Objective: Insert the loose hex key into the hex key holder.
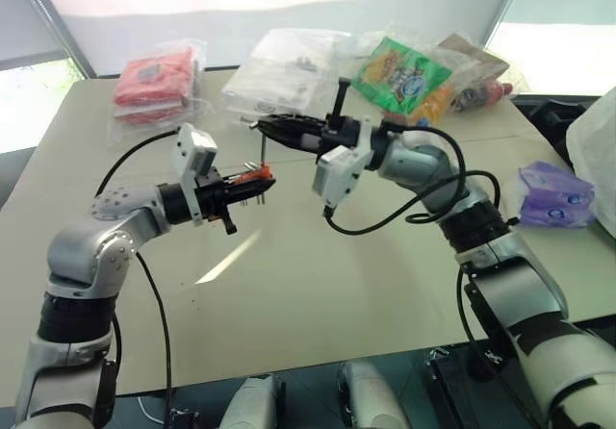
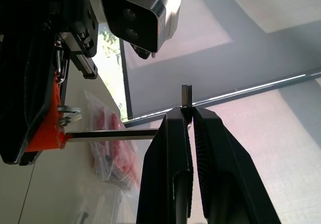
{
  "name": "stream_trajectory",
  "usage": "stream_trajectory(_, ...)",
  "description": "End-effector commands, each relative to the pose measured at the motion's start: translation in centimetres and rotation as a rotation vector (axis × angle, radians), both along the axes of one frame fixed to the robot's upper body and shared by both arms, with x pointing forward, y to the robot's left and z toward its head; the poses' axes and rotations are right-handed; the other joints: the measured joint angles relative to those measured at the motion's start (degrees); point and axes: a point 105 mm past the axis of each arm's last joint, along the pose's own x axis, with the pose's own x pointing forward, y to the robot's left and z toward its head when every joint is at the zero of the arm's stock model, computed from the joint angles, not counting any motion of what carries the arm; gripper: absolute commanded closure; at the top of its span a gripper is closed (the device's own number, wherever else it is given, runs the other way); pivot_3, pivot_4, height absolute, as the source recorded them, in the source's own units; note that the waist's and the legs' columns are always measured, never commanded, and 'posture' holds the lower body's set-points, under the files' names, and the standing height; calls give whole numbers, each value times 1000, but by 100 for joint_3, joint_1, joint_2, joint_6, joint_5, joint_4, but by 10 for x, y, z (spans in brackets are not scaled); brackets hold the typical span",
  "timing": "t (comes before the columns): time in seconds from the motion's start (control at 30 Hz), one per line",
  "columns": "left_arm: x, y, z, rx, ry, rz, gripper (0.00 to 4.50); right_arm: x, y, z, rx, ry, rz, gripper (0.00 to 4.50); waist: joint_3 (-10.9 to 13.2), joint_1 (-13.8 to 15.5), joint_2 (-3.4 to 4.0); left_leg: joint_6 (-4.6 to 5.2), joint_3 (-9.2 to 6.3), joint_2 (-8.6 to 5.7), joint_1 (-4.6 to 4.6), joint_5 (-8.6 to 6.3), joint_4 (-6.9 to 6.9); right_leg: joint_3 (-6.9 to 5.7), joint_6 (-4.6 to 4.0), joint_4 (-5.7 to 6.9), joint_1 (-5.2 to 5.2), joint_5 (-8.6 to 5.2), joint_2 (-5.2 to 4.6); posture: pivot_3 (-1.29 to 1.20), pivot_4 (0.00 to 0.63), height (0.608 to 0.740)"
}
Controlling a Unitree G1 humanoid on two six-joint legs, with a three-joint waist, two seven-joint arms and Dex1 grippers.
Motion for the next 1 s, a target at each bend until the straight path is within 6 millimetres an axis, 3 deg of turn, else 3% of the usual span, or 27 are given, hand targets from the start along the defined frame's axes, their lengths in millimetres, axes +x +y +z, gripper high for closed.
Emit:
stream_trajectory(0.03,-4,-2,13,-2,-59,-10,4500,-3,-2,12,22,-32,10,4459,0,-1,0,0,0,0,0,0,0,0,0,0,0,0,0,0,150,740)
stream_trajectory(1.0,2,5,7,20,-55,20,4500,-8,-4,21,37,-47,17,4459,0,0,0,0,0,0,0,0,0,0,0,0,0,0,0,0,150,740)
